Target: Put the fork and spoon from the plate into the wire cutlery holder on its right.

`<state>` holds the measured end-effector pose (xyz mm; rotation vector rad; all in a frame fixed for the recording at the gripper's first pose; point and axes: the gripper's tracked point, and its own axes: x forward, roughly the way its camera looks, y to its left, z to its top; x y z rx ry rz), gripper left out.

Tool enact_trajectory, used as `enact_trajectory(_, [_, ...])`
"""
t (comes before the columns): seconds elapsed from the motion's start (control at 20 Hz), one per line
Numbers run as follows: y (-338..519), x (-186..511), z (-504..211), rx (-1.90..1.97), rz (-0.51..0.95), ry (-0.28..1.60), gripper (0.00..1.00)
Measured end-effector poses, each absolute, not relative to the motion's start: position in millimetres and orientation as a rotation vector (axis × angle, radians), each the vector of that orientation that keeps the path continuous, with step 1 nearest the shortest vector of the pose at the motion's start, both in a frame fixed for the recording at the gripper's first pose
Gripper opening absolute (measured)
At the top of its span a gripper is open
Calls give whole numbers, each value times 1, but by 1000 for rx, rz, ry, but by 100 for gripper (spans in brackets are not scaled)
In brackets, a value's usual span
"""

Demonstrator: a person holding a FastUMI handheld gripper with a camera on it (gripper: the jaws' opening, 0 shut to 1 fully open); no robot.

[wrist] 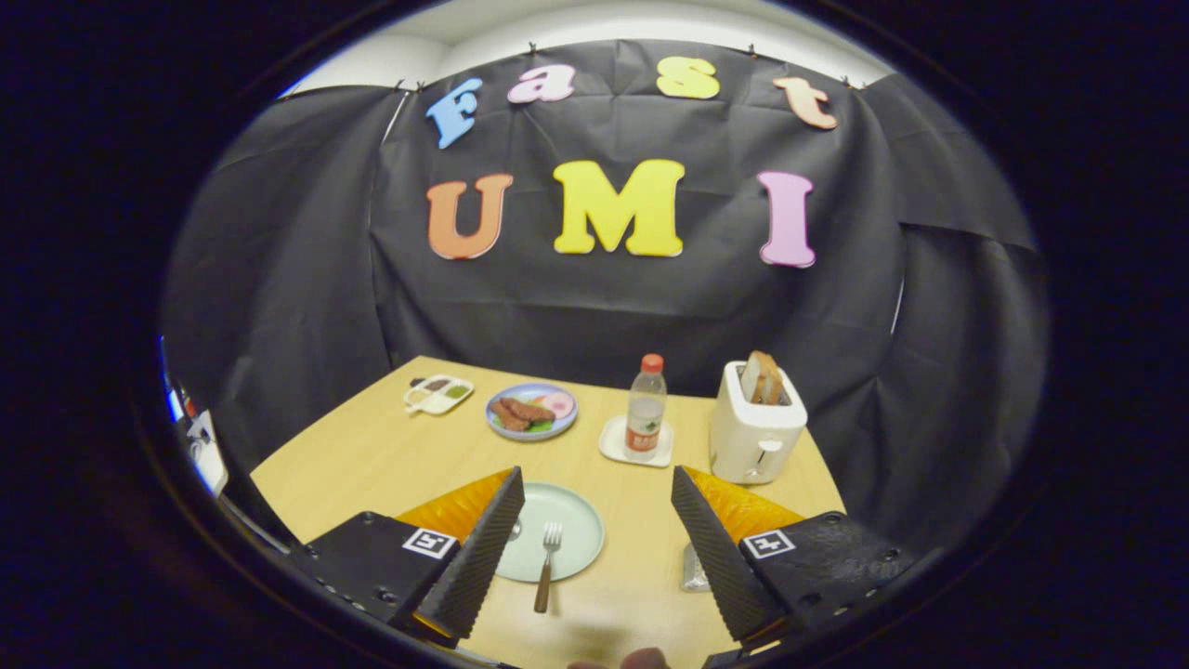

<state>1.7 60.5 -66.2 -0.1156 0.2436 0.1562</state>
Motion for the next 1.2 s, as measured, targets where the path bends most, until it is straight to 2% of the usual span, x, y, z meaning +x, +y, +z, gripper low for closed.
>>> enact_trajectory(0.35, [83, -2, -174, -139, 189, 613, 96])
enact_trajectory(0.65, [90, 7, -252, -171, 165, 728, 94])
enact_trajectory(0.75, [89, 14, -270, -180, 150, 742, 82])
enact_trajectory(0.8, [90, 17, -278, -176, 149, 756, 71])
enact_trajectory(1.05, [89, 30, -297, -160, 125, 780, 34])
enact_trajectory(1.1, [90, 30, -300, -145, 124, 782, 19])
enact_trajectory(1.15, [89, 29, -298, -137, 120, 785, 12])
enact_trajectory(1.2, [87, 30, -296, -131, 118, 778, 12])
